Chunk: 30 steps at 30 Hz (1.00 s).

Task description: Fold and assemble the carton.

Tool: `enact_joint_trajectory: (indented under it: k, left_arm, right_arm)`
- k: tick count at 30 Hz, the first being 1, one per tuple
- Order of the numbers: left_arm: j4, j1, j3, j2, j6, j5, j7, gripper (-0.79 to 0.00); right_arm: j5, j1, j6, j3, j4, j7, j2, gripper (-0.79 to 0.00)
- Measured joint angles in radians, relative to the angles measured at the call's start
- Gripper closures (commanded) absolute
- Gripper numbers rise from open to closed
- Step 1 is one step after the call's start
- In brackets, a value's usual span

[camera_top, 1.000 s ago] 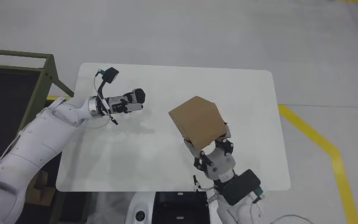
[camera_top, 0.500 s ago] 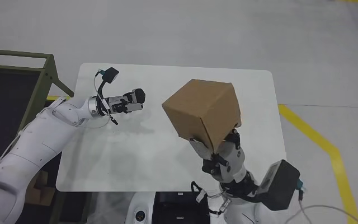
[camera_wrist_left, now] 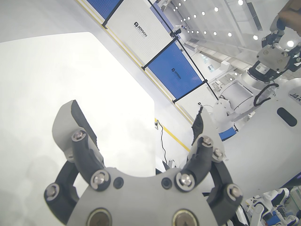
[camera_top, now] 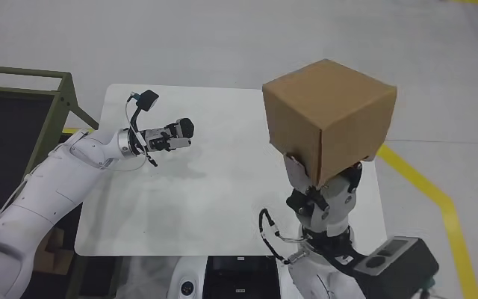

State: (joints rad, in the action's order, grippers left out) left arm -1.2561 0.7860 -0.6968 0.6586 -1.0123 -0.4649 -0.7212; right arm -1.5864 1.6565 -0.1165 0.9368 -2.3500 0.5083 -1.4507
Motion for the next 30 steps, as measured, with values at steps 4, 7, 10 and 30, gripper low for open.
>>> enact_joint_trajectory:
  k: [4,7,10,30]
  left_arm:
    - [0.000,0.000,0.000,0.000,0.000,0.000,0.000,-0.785]
    - [0.000,0.000,0.000,0.000,0.000,0.000,0.000,-0.785]
    - [0.000,0.000,0.000,0.000,0.000,0.000,0.000,-0.785]
    - [0.000,0.000,0.000,0.000,0.000,0.000,0.000,-0.785]
  right_arm:
    - [-0.107,-0.015,-0.160,-0.007,0.000,-0.007,0.003,0.000]
    - [-0.184,-0.040,-0.288,-0.024,0.000,-0.017,0.009,0.000]
    - [-0.270,-0.072,-0.395,-0.043,0.000,-0.055,0.023,0.000]
    - [-1.013,-0.262,-0.518,-0.150,0.000,-0.635,0.082,0.000]
